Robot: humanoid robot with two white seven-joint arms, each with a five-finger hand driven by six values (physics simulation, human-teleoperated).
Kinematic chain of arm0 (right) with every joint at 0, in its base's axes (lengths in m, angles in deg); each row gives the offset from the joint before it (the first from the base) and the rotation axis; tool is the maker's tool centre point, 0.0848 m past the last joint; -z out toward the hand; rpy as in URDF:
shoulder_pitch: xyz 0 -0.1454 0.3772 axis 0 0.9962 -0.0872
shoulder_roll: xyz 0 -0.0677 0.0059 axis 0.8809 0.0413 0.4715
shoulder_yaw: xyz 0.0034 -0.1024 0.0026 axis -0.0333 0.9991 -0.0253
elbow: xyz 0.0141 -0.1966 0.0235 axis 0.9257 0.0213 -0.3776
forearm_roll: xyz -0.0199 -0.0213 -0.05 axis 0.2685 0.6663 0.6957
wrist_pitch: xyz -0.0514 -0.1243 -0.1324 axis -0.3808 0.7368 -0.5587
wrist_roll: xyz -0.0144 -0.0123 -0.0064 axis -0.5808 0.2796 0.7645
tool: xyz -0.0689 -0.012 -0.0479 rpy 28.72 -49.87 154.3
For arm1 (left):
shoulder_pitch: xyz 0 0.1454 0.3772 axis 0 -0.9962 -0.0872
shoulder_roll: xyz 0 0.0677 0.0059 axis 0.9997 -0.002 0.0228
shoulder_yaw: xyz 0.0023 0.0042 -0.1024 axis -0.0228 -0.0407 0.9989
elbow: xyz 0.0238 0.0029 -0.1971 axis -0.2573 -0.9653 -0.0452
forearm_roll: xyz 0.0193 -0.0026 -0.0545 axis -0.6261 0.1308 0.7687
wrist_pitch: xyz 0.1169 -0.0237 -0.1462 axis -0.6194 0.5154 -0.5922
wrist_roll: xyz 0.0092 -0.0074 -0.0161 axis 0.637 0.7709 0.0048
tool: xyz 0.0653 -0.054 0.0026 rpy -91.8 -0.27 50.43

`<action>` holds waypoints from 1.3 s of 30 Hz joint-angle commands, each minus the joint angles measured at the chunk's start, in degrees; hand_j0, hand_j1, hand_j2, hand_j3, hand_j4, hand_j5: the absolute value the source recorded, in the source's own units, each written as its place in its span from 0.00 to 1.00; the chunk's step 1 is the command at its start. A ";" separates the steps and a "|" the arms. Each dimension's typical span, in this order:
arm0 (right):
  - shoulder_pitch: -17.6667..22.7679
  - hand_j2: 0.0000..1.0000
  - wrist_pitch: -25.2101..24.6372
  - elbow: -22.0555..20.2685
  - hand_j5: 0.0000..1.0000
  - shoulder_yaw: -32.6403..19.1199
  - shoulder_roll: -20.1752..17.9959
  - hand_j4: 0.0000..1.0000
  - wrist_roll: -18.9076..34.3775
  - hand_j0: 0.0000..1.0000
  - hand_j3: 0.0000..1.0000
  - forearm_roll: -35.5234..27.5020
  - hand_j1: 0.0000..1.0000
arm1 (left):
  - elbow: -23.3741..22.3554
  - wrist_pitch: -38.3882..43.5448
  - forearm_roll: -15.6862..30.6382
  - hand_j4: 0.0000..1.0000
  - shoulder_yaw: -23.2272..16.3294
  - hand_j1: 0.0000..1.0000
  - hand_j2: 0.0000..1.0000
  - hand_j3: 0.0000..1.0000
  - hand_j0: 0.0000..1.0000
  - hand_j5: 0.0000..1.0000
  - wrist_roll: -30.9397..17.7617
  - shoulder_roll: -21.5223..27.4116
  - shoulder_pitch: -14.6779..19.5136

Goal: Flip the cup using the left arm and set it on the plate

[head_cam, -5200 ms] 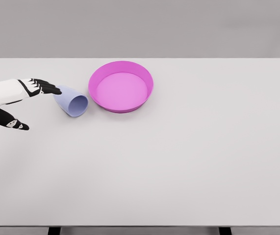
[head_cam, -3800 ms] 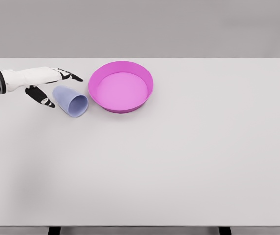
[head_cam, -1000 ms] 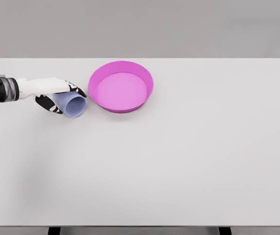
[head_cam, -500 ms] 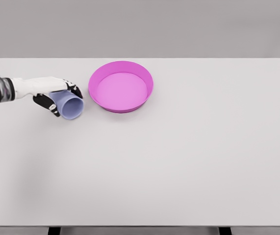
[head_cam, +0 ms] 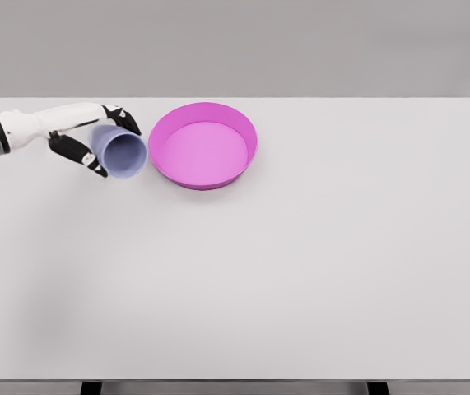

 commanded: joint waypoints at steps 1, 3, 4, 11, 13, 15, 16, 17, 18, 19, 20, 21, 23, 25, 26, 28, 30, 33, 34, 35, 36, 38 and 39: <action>0.00 1.00 0.01 -0.01 1.00 0.03 0.00 1.00 0.03 1.00 1.00 0.03 1.00 | 2.62 0.17 5.93 0.44 0.01 0.44 0.44 0.44 0.44 0.44 0.05 0.13 0.00; 0.00 1.00 0.01 -0.01 1.00 0.03 0.00 1.00 0.03 1.00 1.00 0.03 1.00 | 4.99 0.17 8.83 0.45 0.01 0.45 0.45 0.45 0.45 0.45 0.05 0.04 0.00; 0.00 1.00 0.10 -0.01 1.00 -0.06 0.00 1.00 0.03 1.00 1.00 0.03 1.00 | 6.31 0.17 11.20 0.45 -0.16 0.45 0.45 0.45 0.45 0.45 0.05 -0.13 0.00; 0.00 1.00 0.01 -0.01 1.00 0.03 0.00 1.00 0.03 1.00 1.00 0.03 1.00 | 9.48 6.34 25.35 0.41 -2.10 0.41 0.41 0.41 0.41 0.41 0.05 -5.41 0.18; 0.00 1.00 0.10 -0.01 1.00 -0.06 0.00 1.00 0.03 1.00 1.00 0.03 1.00 | 9.13 8.45 30.54 0.41 -4.29 0.41 0.41 0.41 0.41 0.41 0.05 -6.20 0.35; 0.00 1.00 0.01 -0.01 1.00 0.02 0.00 1.00 0.03 1.00 1.00 0.03 1.00 | 9.04 10.73 35.28 0.42 -4.29 0.42 0.42 0.42 0.42 0.42 0.05 -7.25 0.35; 0.00 1.00 0.01 -0.01 1.00 0.03 0.00 1.00 0.03 1.00 1.00 0.03 1.00 | 8.95 13.80 38.10 0.42 -4.38 0.42 0.42 0.42 0.42 0.42 0.05 -8.31 0.18; 0.00 1.00 0.01 -0.01 1.00 0.02 0.00 1.00 0.03 1.00 1.00 0.03 1.00 | 8.51 16.53 38.89 0.43 -4.29 0.43 0.43 0.43 0.43 0.43 0.05 -9.01 0.00; 0.00 1.00 0.10 -0.01 1.00 0.02 0.00 1.00 0.03 1.00 1.00 0.03 1.00 | 6.58 18.38 39.86 0.43 -4.29 0.43 0.43 0.43 0.43 0.43 0.05 -10.94 -0.35; 0.00 1.00 0.01 -0.01 1.00 -0.06 0.00 1.00 0.03 1.00 1.00 0.03 1.00 | 4.47 18.47 41.17 0.43 -4.29 0.43 0.43 0.43 0.43 0.43 0.05 -12.09 -0.44; 0.00 1.00 0.01 -0.01 1.00 0.03 0.00 1.00 0.03 1.00 1.00 0.03 1.00 | 2.98 18.56 42.05 0.43 -4.29 0.43 0.43 0.43 0.43 0.43 0.05 -12.96 -0.53; 0.00 1.00 0.01 -0.01 1.00 0.03 0.00 1.00 0.03 1.00 1.00 0.03 1.00 | 1.66 18.82 43.46 0.42 -4.21 0.42 0.42 0.42 0.42 0.42 0.05 -13.93 -0.62; 0.00 1.00 0.01 -0.01 1.00 0.02 0.00 1.00 0.03 1.00 1.00 0.03 1.00 | -0.80 20.93 46.45 0.41 -3.94 0.41 0.41 0.41 0.41 0.41 0.05 -15.43 -0.62; 0.00 1.00 0.01 -0.01 1.00 0.02 0.00 1.00 0.03 1.00 1.00 0.03 1.00 | -3.53 22.78 48.73 0.42 -3.77 0.42 0.42 0.42 0.42 0.42 0.05 -16.39 -0.70; 0.00 1.00 0.01 -0.01 1.00 0.03 0.00 1.00 0.03 1.00 1.00 0.03 1.00 | -4.93 22.78 50.40 0.42 -3.77 0.42 0.42 0.42 0.42 0.42 0.05 -17.53 -0.70; 0.00 1.00 0.01 -0.01 1.00 0.02 0.00 1.00 0.03 1.00 1.00 0.03 1.00 | -7.04 22.78 51.20 0.42 -3.59 0.42 0.42 0.42 0.42 0.42 0.05 -18.94 -0.79; 0.00 1.00 0.01 -0.01 1.00 0.02 0.00 1.00 0.03 1.00 1.00 0.03 1.00 | -8.45 22.78 51.90 0.42 -3.50 0.42 0.42 0.42 0.42 0.42 0.05 -18.94 -0.70; 0.00 1.00 0.01 -0.01 1.00 -0.06 0.00 1.00 0.03 1.00 1.00 0.03 1.00 | -11.17 22.69 52.25 0.42 -3.50 0.42 0.42 0.42 0.42 0.42 0.05 -19.21 -0.70; 0.00 1.00 0.01 -0.01 1.00 -0.06 0.00 1.00 0.03 1.00 1.00 0.03 1.00 | -13.63 22.69 52.25 0.42 -3.33 0.42 0.42 0.42 0.42 0.42 0.05 -19.91 -0.70; 0.00 1.00 0.10 -0.01 1.00 -0.06 0.00 1.00 0.03 1.00 1.00 0.03 1.00 | -14.95 22.69 52.16 0.42 -3.33 0.42 0.42 0.42 0.42 0.42 0.05 -20.52 -0.70; 0.00 1.00 0.01 -0.01 1.00 0.02 0.00 1.00 0.03 1.00 1.00 0.03 1.00 | -15.75 22.69 52.16 0.42 -3.33 0.42 0.42 0.42 0.42 0.42 0.05 -20.88 -0.70; 0.00 1.00 0.01 -0.01 1.00 -0.06 0.00 1.00 0.03 1.00 1.00 0.03 1.00 | -18.12 22.69 51.81 0.42 -3.41 0.42 0.42 0.42 0.42 0.42 0.05 -22.46 -0.70; 0.00 1.00 0.01 -0.01 1.00 0.03 0.00 1.00 0.03 1.00 1.00 0.03 1.00 | -19.87 22.69 51.72 0.42 -3.41 0.42 0.42 0.42 0.42 0.42 0.05 -23.16 -0.70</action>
